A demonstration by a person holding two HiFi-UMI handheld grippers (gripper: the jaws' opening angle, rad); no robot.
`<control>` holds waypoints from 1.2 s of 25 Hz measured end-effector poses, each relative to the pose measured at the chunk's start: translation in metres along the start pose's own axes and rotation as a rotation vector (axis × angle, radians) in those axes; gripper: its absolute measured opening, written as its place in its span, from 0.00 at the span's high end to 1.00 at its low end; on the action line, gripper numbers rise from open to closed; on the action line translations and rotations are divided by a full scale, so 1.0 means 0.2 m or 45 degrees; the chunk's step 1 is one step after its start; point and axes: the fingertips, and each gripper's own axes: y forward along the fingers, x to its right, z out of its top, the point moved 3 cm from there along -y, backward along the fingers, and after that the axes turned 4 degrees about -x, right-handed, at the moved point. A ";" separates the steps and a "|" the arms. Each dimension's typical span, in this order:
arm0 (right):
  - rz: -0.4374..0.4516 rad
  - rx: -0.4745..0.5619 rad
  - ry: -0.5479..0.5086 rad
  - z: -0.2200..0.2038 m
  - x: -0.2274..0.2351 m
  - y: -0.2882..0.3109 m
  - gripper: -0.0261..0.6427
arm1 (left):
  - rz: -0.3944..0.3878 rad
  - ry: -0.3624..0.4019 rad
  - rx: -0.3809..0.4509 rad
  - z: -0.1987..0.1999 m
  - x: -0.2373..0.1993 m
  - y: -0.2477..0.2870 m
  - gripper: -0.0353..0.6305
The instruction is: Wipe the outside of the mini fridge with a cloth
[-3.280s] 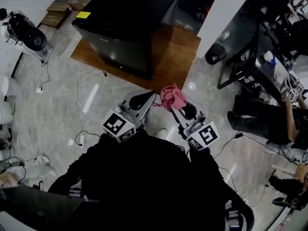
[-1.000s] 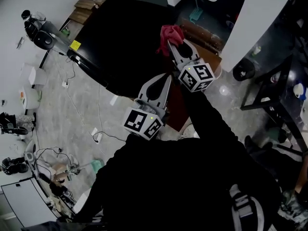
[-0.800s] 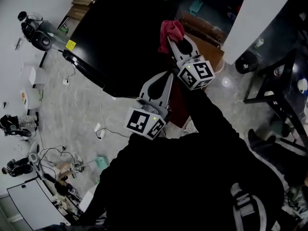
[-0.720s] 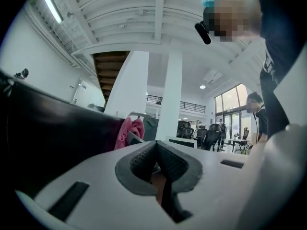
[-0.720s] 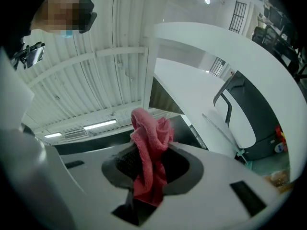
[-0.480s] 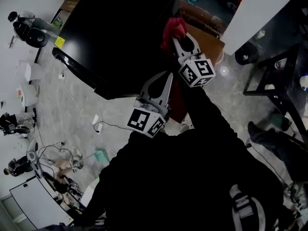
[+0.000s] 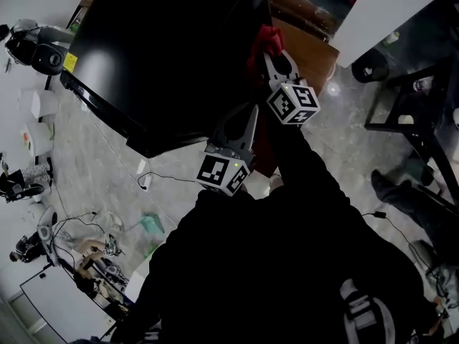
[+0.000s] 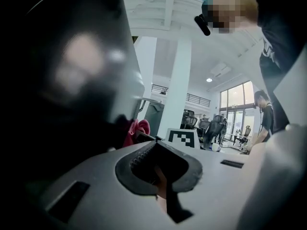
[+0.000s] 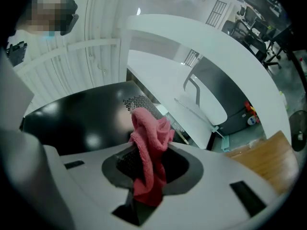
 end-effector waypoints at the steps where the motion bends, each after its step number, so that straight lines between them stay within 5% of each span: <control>1: -0.023 -0.014 0.009 -0.04 0.03 0.00 0.81 | 0.001 -0.001 -0.007 -0.03 -0.02 0.00 0.94; 13: -0.323 -0.200 0.101 -0.50 0.39 -0.02 0.81 | 0.080 -0.051 -0.121 -0.29 -0.13 -0.02 0.94; 30: -0.615 -0.515 0.101 -0.83 0.64 -0.05 0.81 | 0.134 -0.032 -0.175 -0.34 -0.08 -0.17 0.94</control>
